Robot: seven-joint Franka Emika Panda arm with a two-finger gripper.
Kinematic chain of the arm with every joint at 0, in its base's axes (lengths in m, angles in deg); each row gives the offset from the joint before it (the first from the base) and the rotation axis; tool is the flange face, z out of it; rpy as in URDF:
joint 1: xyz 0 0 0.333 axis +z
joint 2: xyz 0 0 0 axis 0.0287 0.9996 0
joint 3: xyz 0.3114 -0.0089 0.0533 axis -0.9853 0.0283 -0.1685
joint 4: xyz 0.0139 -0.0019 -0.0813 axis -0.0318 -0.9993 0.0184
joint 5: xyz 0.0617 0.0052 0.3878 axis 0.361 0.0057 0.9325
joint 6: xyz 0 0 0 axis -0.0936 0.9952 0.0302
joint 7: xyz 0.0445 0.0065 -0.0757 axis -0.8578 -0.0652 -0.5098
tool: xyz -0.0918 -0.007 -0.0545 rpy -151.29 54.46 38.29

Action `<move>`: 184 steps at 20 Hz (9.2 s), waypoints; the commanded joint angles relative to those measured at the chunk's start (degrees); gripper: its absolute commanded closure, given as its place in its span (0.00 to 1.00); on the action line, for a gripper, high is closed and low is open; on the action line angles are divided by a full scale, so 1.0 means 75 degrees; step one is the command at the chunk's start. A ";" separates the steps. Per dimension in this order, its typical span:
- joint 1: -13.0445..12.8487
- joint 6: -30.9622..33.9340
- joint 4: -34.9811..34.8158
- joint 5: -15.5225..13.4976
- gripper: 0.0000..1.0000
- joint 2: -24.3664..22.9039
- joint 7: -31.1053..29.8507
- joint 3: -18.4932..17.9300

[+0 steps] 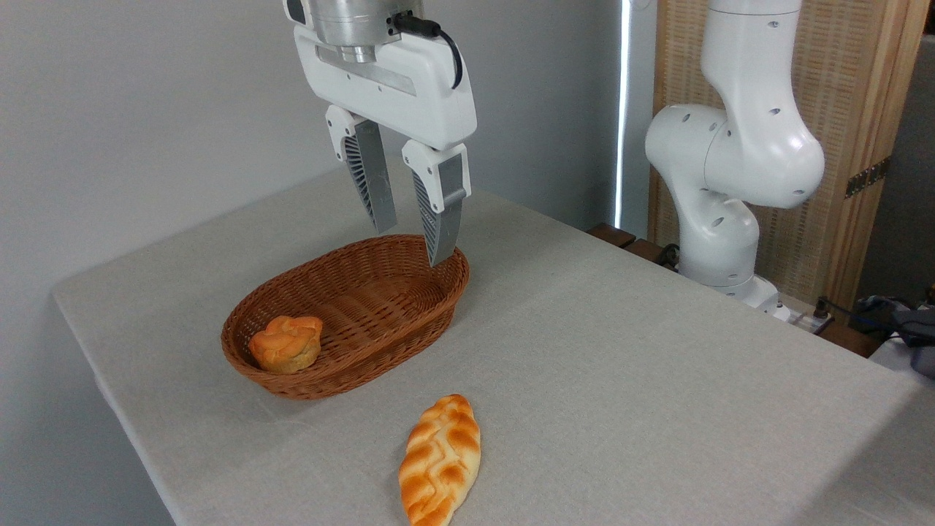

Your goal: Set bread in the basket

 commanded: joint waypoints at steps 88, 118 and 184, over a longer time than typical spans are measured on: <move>0.0483 -0.5248 -0.3867 0.0447 0.00 0.0527 -0.6599 -0.0065; 0.0507 -0.4744 -0.3832 -0.0641 0.00 0.0363 -0.4018 -0.0285; -0.1860 -0.1568 -0.1793 -0.0280 0.30 0.0011 -0.3493 0.0592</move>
